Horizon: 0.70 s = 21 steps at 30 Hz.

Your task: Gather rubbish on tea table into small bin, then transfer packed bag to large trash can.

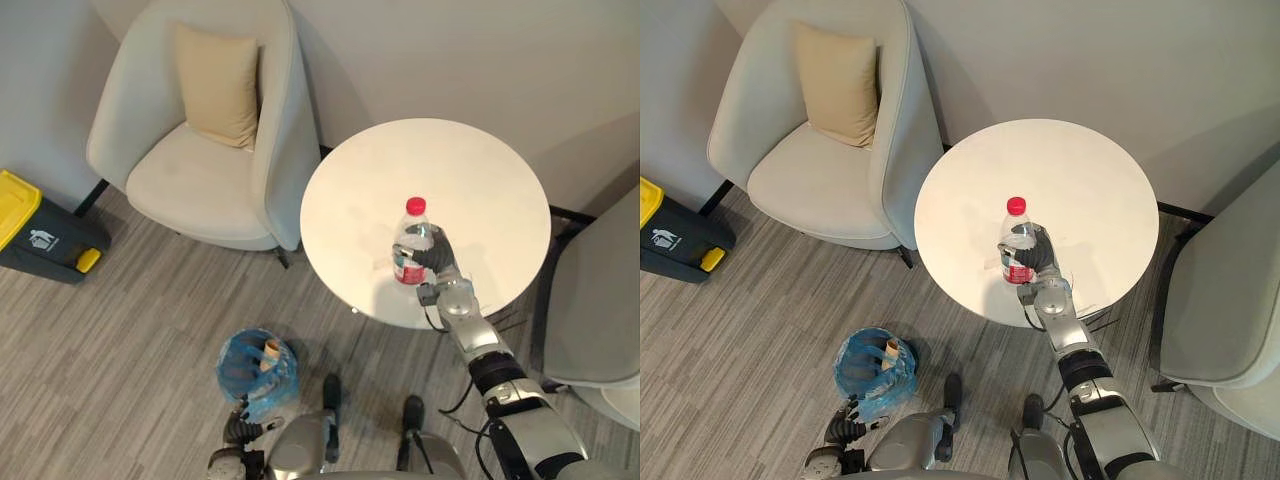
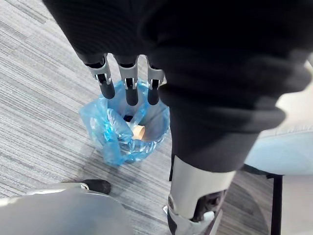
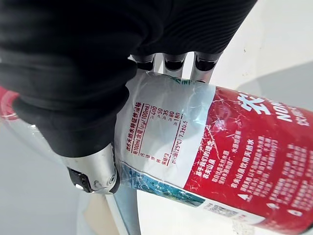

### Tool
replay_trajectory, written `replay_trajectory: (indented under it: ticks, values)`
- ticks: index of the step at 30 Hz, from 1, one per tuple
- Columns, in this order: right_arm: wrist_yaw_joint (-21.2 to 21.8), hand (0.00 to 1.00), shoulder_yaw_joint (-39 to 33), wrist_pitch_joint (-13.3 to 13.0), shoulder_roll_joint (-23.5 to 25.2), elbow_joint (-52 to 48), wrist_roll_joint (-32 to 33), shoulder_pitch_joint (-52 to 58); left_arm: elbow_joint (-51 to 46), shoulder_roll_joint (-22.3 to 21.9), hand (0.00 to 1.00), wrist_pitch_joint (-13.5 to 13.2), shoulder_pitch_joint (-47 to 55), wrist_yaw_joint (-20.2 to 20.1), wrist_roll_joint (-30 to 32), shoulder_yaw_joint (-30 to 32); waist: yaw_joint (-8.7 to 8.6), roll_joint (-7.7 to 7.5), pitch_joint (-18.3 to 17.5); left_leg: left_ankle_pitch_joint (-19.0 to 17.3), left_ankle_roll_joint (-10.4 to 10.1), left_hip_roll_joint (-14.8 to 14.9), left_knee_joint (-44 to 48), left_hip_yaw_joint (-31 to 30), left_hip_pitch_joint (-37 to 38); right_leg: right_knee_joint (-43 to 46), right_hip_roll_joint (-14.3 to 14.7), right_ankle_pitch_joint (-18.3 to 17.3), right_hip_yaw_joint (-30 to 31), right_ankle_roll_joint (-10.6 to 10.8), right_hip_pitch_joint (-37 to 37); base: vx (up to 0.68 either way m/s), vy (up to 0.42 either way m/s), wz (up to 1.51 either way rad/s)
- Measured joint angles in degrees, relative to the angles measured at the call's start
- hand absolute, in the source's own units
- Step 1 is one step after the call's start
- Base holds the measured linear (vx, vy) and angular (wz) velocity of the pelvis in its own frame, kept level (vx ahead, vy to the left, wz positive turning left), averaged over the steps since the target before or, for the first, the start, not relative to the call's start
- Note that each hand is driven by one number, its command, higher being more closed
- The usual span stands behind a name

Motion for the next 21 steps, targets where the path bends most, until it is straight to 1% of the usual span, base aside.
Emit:
replay_trajectory:
  ticks: [1, 4, 6, 7, 9, 11, 12, 13, 15, 16, 17, 18, 19, 20, 21]
  values:
    - [0.0, 1.00, 0.0, 0.0, -0.2, -1.4, 0.0, 1.2, -0.1, 0.0, 0.00, 0.0, -0.2, 0.0, 0.0, 0.0, -0.06, -0.02, 0.0, 0.0, 0.0, -0.1, 0.0, -0.5, 0.0, -0.3, 0.0, 0.0, -0.5, 0.0, 0.4, 0.09, -0.033, 0.27]
    - [0.7, 1.00, 0.0, 0.0, -0.6, -10.9, -0.2, 8.4, -0.6, -0.3, 0.00, 0.0, -0.9, 0.0, 0.3, 0.1, -0.19, -0.29, 0.2, -0.1, 0.0, -0.3, 0.0, -2.4, 0.7, -0.3, 0.0, -0.5, -1.7, 0.4, 1.9, 0.07, -0.024, 0.32]
    - [1.8, 1.00, 1.2, -0.7, -0.4, -18.3, -0.3, 14.1, -0.6, -0.3, 0.00, 0.0, -0.9, 0.0, 0.4, 0.5, -0.19, -0.86, 0.3, -0.6, 0.0, -0.6, 0.0, -2.8, 2.0, 0.3, -0.1, -1.8, -2.4, 0.5, 3.4, 0.03, -0.022, 0.17]
    - [2.3, 1.00, 1.7, -0.8, -0.4, -20.3, -0.3, 15.7, -0.6, -0.2, 0.00, 0.0, -0.9, 0.0, 0.4, 0.6, -0.17, -1.09, 0.3, -0.7, -0.1, -0.6, 0.0, -2.9, 2.4, 0.6, -0.1, -2.1, -2.5, 0.4, 3.7, 0.01, -0.022, 0.17]
    - [3.8, 1.00, 3.1, -2.0, 0.7, -25.6, -0.3, 20.5, -0.6, 0.2, 0.00, 0.0, -0.9, 0.0, 0.5, 0.6, -0.48, -2.04, 0.3, -1.0, -0.2, -0.9, 0.3, -4.6, 2.9, 2.1, -0.4, -3.8, -3.9, 0.2, 4.4, -0.02, -0.018, 0.32]
    - [4.3, 1.00, 4.4, -3.0, 1.7, -29.3, -0.4, 24.2, -0.5, 0.6, 0.00, 0.0, -1.0, 0.0, 0.5, 0.8, -0.53, -3.19, -0.1, -0.9, -0.2, -1.2, 0.3, -6.6, 2.8, 3.5, -0.8, -5.0, -5.7, 0.0, 4.6, -0.02, -0.027, 0.46]
    - [4.7, 1.00, 4.6, -3.1, 1.8, -30.3, -0.5, 25.2, -0.4, 0.6, 0.00, 0.0, -1.0, 0.0, 0.5, 0.9, -0.51, -3.54, -0.3, -0.8, -0.3, -1.2, 0.2, -7.4, 2.7, 3.8, -0.9, -5.3, -6.4, -0.1, 4.7, -0.01, -0.036, 0.68]
    - [5.2, 1.00, 5.1, -3.2, 2.4, -32.2, -0.9, 27.1, 0.0, 0.7, 0.00, 0.0, -1.0, 0.0, 0.5, 1.4, -0.50, -4.27, -0.7, -0.1, -0.5, -1.6, 0.0, -9.5, 2.5, 4.3, -1.1, -6.1, -8.6, -0.1, 5.3, -0.01, -0.054, 0.82]
    - [5.1, 1.00, 6.3, -3.9, 3.0, -33.6, -2.4, 28.2, 0.4, 0.7, 0.00, 0.0, -1.2, 0.1, 0.5, 1.7, -0.48, -4.94, -1.4, 1.0, -0.8, -2.0, -0.2, -11.5, 1.4, 5.1, -1.2, -6.9, -11.6, -0.4, 5.3, -0.01, -0.060, 0.95]
    - [4.9, 1.00, 6.4, -4.6, 3.4, -34.0, -2.7, 28.2, 0.7, 0.6, 0.00, 0.0, -2.2, 0.2, 0.5, 1.5, -0.39, -5.24, -1.6, 2.9, -0.4, -2.8, -0.2, -11.5, -0.2, 5.6, -1.6, -7.3, -14.5, -0.7, 5.2, -0.05, -0.030, 1.14]
    - [4.7, 1.00, 6.2, -4.7, 4.0, -34.0, -2.7, 28.1, 1.2, 0.2, 0.00, 0.2, -3.0, 0.2, 0.6, 0.8, -0.41, -5.38, -1.6, 5.4, 1.0, -3.3, -0.4, -8.8, -1.4, 5.9, -2.4, -7.6, -17.0, -0.9, 5.2, -0.08, 0.004, 1.52]
    - [3.6, 1.00, 6.2, -4.7, 4.2, -34.0, -3.6, 27.5, 0.9, -1.1, 0.00, 0.1, -3.3, 0.4, 0.6, 0.0, -0.41, -4.97, -1.9, 4.9, 6.6, -3.3, -1.7, 1.0, -2.1, 6.3, -3.3, -7.5, -21.0, -1.3, 5.3, -0.11, 0.047, 1.20]
    - [3.6, 1.00, 6.2, -4.7, 4.2, -34.0, -4.5, 27.1, 0.9, -1.8, 0.00, 0.1, -3.3, 0.6, 0.6, 0.3, -0.45, -4.31, -2.4, 1.6, 10.4, -2.4, -1.4, 7.8, -2.3, 6.5, -3.1, -7.5, -22.4, -1.3, 5.3, -0.08, 0.051, 1.26]
    - [2.8, 1.00, 6.2, -4.4, 4.9, -33.9, -5.5, 26.2, 1.1, -2.0, 0.00, 0.3, -3.6, 1.1, 0.8, 0.2, -0.62, -4.57, -2.7, -2.5, 10.8, 0.1, 0.3, 18.4, -3.4, 7.1, -4.1, -7.7, -25.2, -1.2, 5.2, -0.05, 0.041, 0.99]
    - [2.2, 1.00, 6.2, -4.3, 5.2, -33.8, -6.2, 25.7, 1.1, -2.0, 0.00, 0.2, -4.0, 1.2, 1.1, 0.1, -1.11, -5.23, -3.0, -4.5, 10.7, 0.9, 2.2, 23.5, -3.2, 7.1, -5.3, -7.7, -26.7, -1.2, 5.3, 0.04, 0.068, 1.21]
